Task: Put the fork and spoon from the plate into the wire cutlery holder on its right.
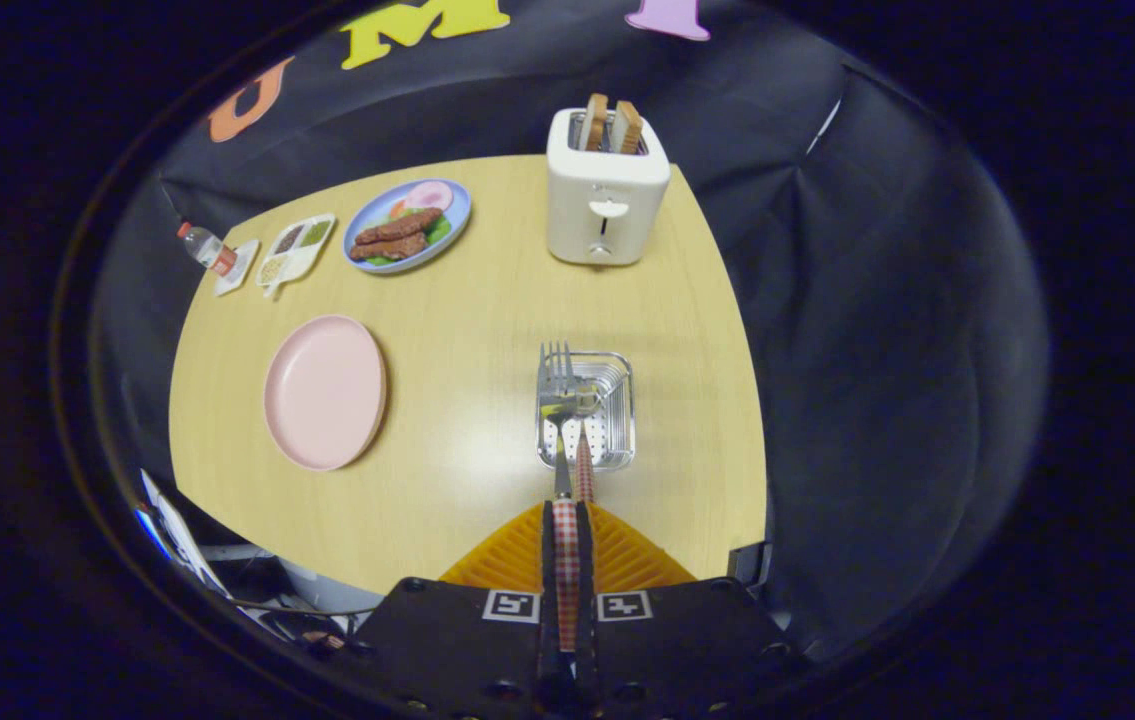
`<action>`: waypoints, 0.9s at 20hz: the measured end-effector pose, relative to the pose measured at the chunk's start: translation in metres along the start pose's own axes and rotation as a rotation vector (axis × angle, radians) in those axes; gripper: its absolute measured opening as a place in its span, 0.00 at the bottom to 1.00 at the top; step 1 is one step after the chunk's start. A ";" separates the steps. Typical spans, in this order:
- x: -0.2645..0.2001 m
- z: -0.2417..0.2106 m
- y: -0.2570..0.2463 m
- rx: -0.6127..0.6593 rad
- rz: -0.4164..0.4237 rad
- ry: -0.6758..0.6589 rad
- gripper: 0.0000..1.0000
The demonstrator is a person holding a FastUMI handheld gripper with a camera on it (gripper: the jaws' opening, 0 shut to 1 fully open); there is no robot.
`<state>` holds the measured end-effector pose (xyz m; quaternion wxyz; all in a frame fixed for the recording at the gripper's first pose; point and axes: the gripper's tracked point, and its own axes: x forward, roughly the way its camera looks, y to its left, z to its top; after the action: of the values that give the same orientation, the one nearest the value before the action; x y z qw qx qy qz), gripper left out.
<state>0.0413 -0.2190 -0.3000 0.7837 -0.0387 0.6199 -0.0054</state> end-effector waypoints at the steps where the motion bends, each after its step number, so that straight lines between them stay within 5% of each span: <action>1: 0.001 -0.003 0.001 0.009 0.013 0.046 0.06; 8: 0.010 0.006 0.003 0.138 0.053 0.279 0.06; 18: 0.031 0.022 -0.004 0.012 -0.019 0.489 0.06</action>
<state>0.0698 -0.2232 -0.3253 0.6106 -0.0373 0.7906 -0.0257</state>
